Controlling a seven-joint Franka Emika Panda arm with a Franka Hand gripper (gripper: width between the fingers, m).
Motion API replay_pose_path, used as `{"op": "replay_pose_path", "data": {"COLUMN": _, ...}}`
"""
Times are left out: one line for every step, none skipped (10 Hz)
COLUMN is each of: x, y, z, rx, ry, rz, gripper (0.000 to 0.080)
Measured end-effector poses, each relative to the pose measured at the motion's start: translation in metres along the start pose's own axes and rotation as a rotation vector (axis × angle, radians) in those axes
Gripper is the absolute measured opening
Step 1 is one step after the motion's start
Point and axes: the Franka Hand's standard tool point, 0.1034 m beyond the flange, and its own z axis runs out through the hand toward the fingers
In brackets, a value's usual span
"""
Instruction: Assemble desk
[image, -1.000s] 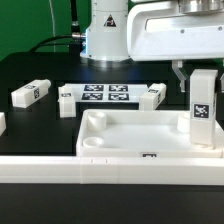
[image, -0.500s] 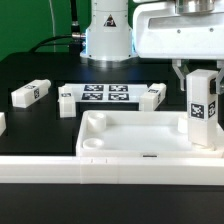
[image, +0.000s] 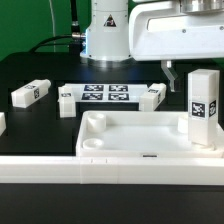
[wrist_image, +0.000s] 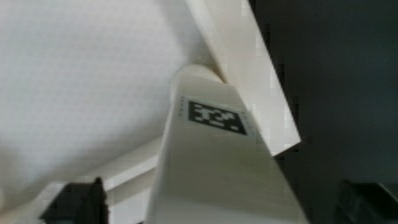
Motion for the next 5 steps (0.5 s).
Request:
{"op": "replay_pose_path", "data": {"x": -0.0001, "y": -0.0004, "z": -0.0001, "rx": -0.001, "ry": 0.001, "rz": -0.101, "gripper": 0.0645}}
{"op": "replay_pose_path", "data": {"x": -0.0001, "y": -0.0004, "z": -0.0001, "rx": 0.0, "ry": 0.001, "rz": -0.202, "gripper": 0.0649}}
{"op": "replay_pose_path", "data": {"x": -0.0001, "y": -0.0003, "z": 0.0, "rx": 0.0, "ry": 0.001, "rz": -0.267, "gripper": 0.0649}}
{"op": "replay_pose_path", "data": {"x": 0.0, "y": 0.0, "z": 0.0001, "rx": -0.006, "ry": 0.002, "rz": -0.372, "gripper": 0.0649}}
{"op": "replay_pose_path", "data": {"x": 0.0, "y": 0.0004, "z": 0.0004, "rx": -0.013, "ry": 0.003, "rz": -0.477, "gripper": 0.0649}}
